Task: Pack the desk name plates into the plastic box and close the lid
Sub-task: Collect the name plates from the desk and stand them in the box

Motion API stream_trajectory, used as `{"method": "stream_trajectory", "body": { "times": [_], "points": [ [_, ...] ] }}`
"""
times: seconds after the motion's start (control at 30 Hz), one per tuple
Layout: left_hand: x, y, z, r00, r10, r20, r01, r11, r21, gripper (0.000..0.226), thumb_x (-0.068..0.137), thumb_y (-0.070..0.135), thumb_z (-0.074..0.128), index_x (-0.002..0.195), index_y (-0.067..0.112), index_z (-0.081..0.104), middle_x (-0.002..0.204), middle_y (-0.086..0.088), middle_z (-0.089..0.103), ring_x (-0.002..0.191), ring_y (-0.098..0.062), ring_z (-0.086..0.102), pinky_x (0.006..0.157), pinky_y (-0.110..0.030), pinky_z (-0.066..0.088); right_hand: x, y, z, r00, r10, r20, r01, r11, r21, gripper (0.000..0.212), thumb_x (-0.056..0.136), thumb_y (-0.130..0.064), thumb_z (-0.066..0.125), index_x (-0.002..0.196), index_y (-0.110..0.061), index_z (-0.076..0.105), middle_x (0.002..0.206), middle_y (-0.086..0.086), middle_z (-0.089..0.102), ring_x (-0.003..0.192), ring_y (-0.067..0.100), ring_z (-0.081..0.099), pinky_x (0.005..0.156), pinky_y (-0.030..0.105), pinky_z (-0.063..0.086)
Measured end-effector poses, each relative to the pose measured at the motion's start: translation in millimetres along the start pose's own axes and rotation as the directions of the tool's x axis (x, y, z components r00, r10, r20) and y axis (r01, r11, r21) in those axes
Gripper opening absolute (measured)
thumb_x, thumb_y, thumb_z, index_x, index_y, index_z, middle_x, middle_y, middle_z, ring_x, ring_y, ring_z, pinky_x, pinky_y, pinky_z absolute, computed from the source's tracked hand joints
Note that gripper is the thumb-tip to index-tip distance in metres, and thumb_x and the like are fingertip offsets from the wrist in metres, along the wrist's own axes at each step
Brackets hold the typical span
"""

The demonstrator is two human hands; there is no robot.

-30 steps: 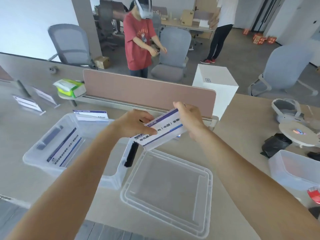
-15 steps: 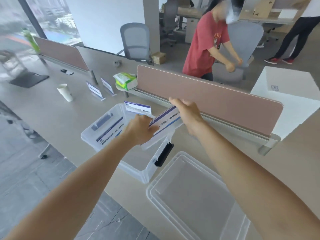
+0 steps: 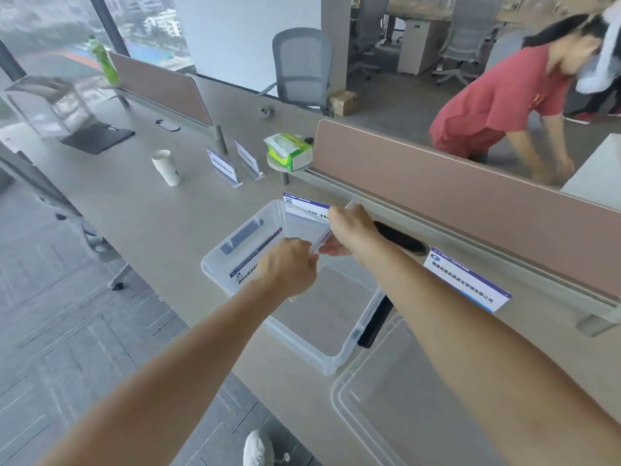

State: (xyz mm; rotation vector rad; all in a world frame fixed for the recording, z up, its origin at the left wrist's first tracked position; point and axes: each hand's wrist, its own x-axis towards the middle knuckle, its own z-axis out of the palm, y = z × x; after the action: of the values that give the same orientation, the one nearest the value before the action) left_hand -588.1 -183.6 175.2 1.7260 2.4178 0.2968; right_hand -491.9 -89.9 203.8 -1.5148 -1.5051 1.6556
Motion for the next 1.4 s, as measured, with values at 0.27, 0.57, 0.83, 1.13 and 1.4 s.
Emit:
{"method": "stream_trajectory", "body": {
  "times": [0.27,0.57,0.83,1.13,1.4],
  "points": [
    [22.4,-74.4,35.9,0.929,0.179,0.325,-0.094,0.961,-0.261,0.041,0.090,0.033,0.049,0.128,0.017,0.057,0.127,-0.007,0.061,0.110,-0.030,0.061,0.083,-0.032,0.050,44.4,9.5,61.8,0.990,0.066,-0.127,-0.087,0.982,-0.167,0.017,0.079,-0.009,0.039,0.076,-0.011,0.056,0.049,0.010,0.065,0.052,0.033,0.067,0.058,0.044,0.061],
    [49.6,-108.5,58.6,0.841,0.196,0.504,-0.102,0.973,-0.207,0.029,0.092,0.012,0.042,0.119,0.006,0.050,0.117,-0.013,0.058,0.106,-0.034,0.059,0.072,-0.034,0.043,88.3,41.7,91.3,0.970,0.222,-0.095,-0.233,0.965,-0.123,0.011,0.088,-0.006,0.041,0.079,-0.009,0.049,0.075,0.022,0.058,0.059,0.031,0.059,0.059,0.037,0.057],
    [88.8,-121.1,85.1,0.784,0.074,0.616,0.002,0.993,-0.122,0.036,0.092,0.002,0.042,0.127,0.004,0.043,0.122,-0.016,0.056,0.108,-0.033,0.060,0.069,-0.032,0.043,155.3,70.0,107.0,0.934,0.358,0.009,-0.357,0.933,-0.053,0.021,0.093,-0.021,0.043,0.080,-0.009,0.055,0.072,0.020,0.064,0.060,0.030,0.063,0.066,0.035,0.056],
    [124.6,-152.3,119.6,0.676,-0.032,0.736,0.108,0.993,-0.055,0.059,0.091,-0.001,0.042,0.147,0.004,0.025,0.138,-0.017,0.048,0.121,-0.034,0.055,0.088,-0.037,0.048,202.1,125.8,116.0,0.873,0.465,0.144,-0.487,0.849,0.206,0.043,0.097,-0.049,0.050,0.130,-0.021,0.051,0.116,0.018,0.064,0.108,0.032,0.061,0.088,0.042,0.052],
    [127.1,-157.9,129.9,0.704,-0.106,0.703,0.176,0.984,-0.027,0.063,0.091,-0.002,0.042,0.149,0.003,0.018,0.136,-0.016,0.051,0.121,-0.032,0.055,0.086,-0.033,0.044,197.4,157.3,141.3,0.907,0.384,0.174,-0.415,0.886,0.208,0.064,0.092,0.015,0.026,0.150,-0.011,0.033,0.148,0.000,0.045,0.139,0.018,0.040,0.108,0.033,0.033]
  ]
}}
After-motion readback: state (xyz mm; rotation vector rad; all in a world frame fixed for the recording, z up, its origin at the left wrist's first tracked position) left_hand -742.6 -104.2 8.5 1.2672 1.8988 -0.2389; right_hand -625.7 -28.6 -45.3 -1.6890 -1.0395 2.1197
